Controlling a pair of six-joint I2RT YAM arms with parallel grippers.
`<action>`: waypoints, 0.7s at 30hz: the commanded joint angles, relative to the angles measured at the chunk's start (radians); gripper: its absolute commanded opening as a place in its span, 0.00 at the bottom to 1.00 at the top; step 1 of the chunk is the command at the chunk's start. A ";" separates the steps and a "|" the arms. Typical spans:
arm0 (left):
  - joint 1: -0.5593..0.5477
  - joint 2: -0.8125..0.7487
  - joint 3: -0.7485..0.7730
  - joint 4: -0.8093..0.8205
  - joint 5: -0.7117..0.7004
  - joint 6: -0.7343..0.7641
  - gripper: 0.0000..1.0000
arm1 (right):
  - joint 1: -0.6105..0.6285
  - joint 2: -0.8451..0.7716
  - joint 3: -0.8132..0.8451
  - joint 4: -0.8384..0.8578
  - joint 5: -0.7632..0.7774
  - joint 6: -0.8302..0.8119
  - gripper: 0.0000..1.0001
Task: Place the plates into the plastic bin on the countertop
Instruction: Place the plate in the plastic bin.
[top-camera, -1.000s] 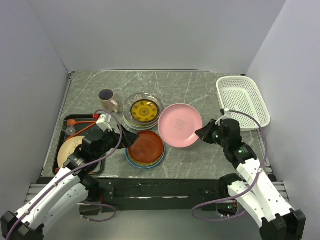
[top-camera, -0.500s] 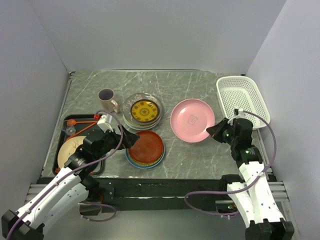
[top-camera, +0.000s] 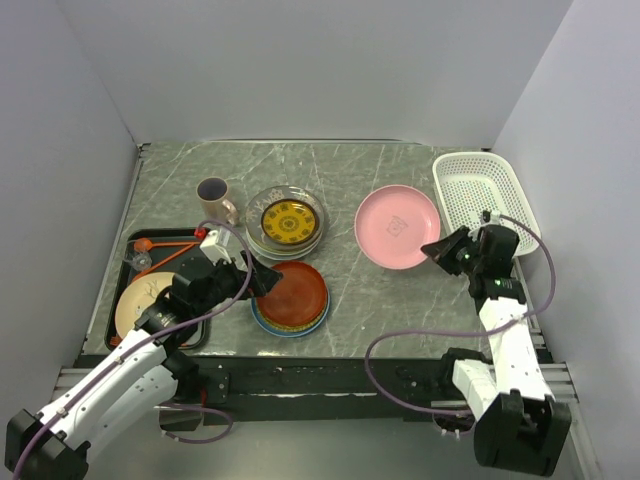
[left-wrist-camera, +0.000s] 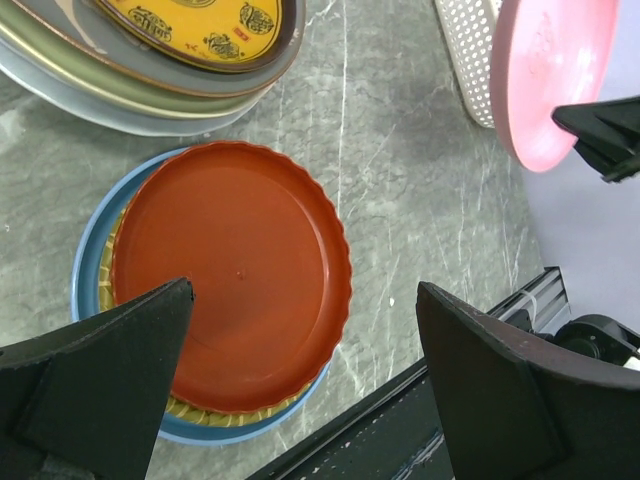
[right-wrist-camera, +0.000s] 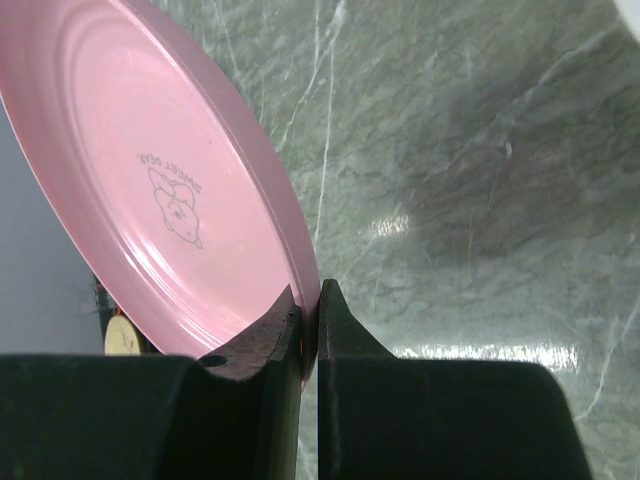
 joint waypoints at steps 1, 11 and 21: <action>-0.001 -0.009 0.013 0.046 0.015 -0.004 0.99 | -0.020 0.062 0.093 0.123 -0.036 0.028 0.00; -0.001 0.016 0.018 0.056 0.026 0.004 0.99 | -0.051 0.174 0.159 0.158 -0.007 0.051 0.00; -0.001 0.022 0.016 0.058 0.026 0.008 0.99 | -0.123 0.266 0.202 0.181 -0.008 0.062 0.00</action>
